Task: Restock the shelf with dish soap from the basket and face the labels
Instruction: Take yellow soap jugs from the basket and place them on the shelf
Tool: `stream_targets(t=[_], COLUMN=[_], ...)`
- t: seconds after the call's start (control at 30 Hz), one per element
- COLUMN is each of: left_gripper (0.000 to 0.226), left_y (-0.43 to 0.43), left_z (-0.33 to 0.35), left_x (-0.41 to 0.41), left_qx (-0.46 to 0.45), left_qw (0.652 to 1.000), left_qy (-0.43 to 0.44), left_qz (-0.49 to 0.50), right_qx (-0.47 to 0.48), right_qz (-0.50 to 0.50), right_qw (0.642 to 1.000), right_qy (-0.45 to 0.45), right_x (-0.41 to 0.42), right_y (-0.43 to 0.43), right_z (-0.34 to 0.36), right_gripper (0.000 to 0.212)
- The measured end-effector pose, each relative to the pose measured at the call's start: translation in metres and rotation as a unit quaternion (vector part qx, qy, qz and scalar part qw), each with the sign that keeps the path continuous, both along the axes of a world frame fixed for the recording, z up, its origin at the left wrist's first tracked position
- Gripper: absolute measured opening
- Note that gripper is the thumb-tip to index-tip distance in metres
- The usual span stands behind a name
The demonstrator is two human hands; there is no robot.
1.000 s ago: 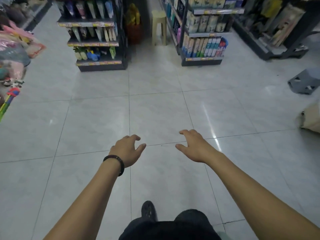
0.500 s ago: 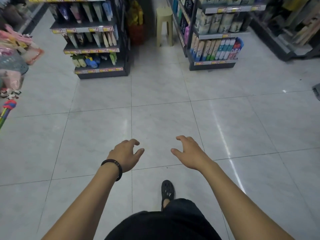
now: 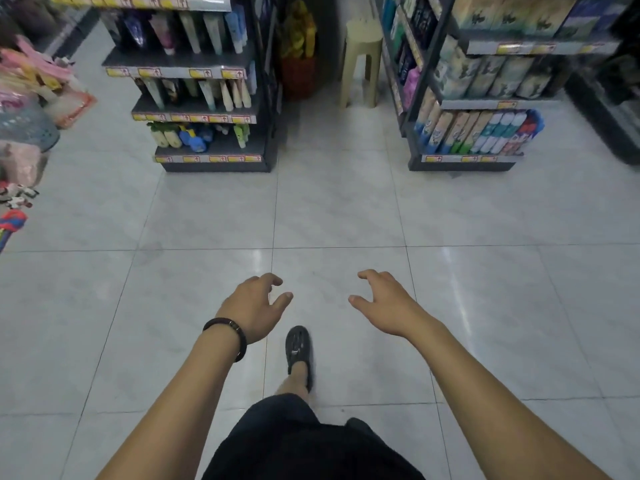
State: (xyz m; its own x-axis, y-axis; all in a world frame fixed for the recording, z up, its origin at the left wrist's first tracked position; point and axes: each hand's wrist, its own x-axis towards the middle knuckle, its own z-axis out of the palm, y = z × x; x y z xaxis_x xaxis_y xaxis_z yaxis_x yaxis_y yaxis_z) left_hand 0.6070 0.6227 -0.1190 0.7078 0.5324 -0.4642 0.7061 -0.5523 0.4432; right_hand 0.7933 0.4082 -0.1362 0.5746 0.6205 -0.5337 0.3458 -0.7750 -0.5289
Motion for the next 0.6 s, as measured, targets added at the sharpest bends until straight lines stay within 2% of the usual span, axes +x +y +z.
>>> stream_targets(t=[0.2,0.33,0.6], left_gripper=[0.049,0.047,0.046], left_y=[0.122,0.191,0.305], left_z=[0.001,0.014,0.017], left_x=[0.109,0.196,0.370], left_qx=[-0.008,0.007,0.005], left_qw=[0.998,0.998,0.996], left_qy=[0.027,0.014,0.035], left_qz=[-0.049,-0.068,-0.084], right_qx=[-0.019,-0.010,0.004], right_qz=[-0.002,-0.029,-0.070], right_qw=[1.000,0.999,0.998], right_qy=[0.003,-0.007,0.001], right_x=[0.104,0.174,0.338], right_y=[0.113,0.163,0.260], right_z=[0.018,0.023,-0.001], right_gripper=[0.070,0.066,0.073])
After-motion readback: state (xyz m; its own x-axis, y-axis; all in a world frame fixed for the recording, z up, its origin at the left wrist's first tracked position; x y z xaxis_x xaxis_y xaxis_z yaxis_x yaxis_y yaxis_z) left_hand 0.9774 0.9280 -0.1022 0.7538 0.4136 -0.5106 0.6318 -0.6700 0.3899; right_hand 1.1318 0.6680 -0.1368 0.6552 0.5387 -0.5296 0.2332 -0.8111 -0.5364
